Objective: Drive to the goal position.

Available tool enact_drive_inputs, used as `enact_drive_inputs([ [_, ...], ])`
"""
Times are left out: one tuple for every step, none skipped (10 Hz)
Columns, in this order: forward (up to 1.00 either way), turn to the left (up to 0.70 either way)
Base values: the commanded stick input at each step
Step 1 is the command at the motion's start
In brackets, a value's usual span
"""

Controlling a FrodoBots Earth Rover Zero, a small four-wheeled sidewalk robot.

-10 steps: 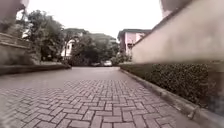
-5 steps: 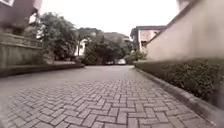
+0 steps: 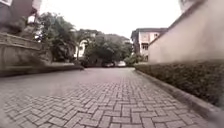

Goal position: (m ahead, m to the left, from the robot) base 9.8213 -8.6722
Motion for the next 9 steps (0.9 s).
enact_drive_inputs([
  [0.70, 0.00],
  [0.70, 0.00],
  [0.70, 0.00],
  [0.70, 0.00],
  [0.70, 0.00],
  [0.70, 0.00],
  [0.70, 0.00],
  [0.70, 0.00],
  [0.70, 0.00],
])
